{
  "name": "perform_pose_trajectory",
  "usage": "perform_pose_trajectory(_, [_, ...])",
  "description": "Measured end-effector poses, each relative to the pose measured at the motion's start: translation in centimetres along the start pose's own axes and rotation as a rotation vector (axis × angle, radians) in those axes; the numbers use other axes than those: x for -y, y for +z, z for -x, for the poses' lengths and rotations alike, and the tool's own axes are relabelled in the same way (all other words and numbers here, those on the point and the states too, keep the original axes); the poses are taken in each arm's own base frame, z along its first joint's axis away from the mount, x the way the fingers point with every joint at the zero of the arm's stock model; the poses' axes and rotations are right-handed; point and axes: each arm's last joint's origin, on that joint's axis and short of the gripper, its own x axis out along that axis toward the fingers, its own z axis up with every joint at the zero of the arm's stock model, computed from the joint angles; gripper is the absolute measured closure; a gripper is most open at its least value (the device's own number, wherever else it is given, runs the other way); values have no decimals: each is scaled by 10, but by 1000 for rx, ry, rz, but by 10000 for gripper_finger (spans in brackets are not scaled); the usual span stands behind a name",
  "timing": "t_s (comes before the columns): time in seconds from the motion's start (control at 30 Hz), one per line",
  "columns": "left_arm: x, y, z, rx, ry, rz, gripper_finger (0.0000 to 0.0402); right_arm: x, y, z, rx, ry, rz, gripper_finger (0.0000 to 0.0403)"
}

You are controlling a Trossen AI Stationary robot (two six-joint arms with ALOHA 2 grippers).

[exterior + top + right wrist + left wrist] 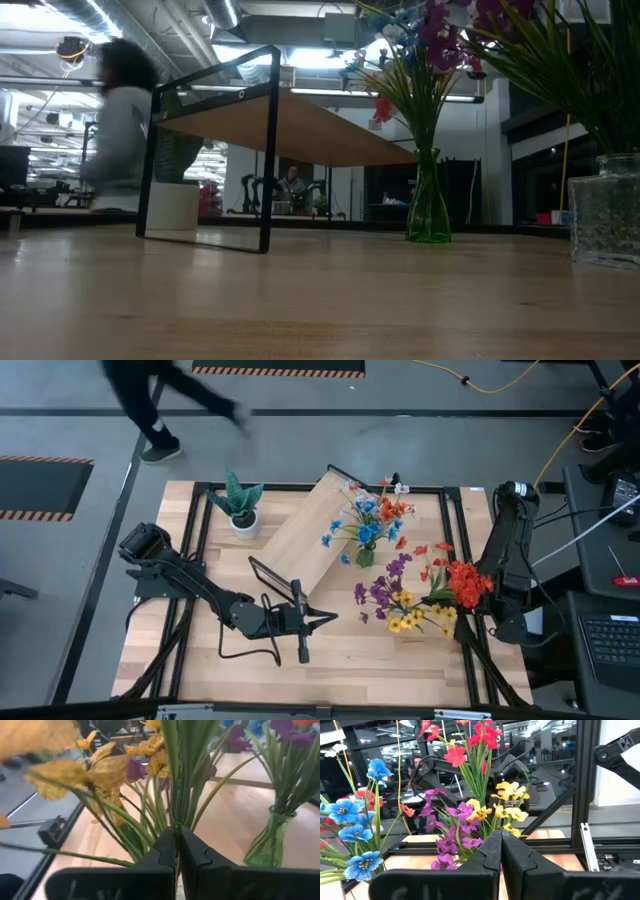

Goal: Pick and place flowers into a vace then onto a shelf
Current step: Put the red flowers into the transparent vase

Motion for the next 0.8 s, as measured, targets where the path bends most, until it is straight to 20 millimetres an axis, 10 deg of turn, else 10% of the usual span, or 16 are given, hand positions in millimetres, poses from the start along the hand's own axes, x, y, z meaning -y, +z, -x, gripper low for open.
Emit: perform_pose_trajectory(0.8, [0,-1,0,-7,-1,-5,398,12,-52,-14,10,-16,-83,400])
